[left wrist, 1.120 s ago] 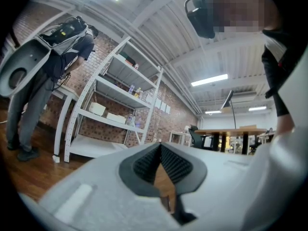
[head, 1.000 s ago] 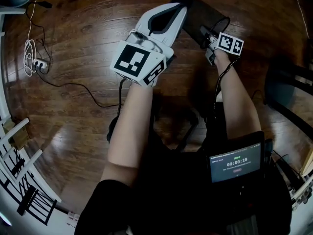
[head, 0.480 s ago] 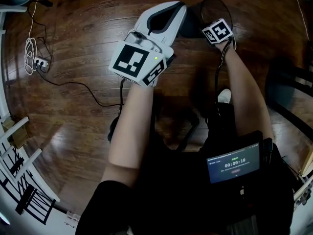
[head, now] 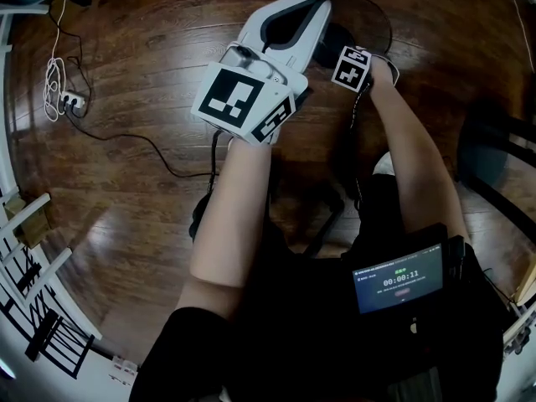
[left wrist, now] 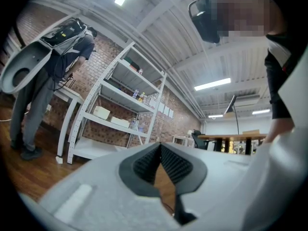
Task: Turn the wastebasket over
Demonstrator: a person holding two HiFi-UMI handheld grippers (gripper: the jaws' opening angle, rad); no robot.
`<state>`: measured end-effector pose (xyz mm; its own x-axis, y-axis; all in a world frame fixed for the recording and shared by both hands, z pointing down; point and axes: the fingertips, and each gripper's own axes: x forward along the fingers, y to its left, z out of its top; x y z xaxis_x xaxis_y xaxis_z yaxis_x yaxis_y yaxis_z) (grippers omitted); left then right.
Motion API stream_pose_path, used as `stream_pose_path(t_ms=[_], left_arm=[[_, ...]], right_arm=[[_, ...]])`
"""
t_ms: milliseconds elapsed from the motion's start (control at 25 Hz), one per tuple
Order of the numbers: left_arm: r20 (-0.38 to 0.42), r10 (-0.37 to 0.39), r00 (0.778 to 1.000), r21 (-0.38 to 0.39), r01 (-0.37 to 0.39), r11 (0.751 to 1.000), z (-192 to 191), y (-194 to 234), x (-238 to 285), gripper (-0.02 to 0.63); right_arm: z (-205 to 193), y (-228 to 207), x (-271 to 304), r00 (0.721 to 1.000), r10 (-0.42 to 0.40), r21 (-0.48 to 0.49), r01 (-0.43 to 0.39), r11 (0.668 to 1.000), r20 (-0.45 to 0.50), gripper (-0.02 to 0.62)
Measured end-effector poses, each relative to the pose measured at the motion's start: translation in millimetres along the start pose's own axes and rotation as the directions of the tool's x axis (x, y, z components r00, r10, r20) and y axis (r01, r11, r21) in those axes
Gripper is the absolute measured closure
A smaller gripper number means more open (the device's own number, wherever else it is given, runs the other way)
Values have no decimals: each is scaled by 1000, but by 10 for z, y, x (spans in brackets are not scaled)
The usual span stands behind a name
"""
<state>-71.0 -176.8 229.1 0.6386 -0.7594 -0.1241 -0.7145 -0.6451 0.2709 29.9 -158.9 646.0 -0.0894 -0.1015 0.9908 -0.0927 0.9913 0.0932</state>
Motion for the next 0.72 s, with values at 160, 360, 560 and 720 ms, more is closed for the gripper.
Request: stream_pose_path(t_ms=[160,360,560,720], left_arm=[[-6,-6,1000,5,6,1000,-9,-19,10,604],[-8,-1,1000,1,1,1000,-8,14,18,604],[-18,-8,1000,8,9,1000,-35,-38,76,604],[-23,-36,999,39,37,999,-99,-111,110,604]], right_arm=[[-72,130,95,1000,8,-46,-9,999,-29,580],[-69,72,54,1000,-28,-26,28,999,10,556],[51,40,-237,989,-47,39,41,998,142,500],[182,-24,-723,934,-99,141,53,989,344,485]])
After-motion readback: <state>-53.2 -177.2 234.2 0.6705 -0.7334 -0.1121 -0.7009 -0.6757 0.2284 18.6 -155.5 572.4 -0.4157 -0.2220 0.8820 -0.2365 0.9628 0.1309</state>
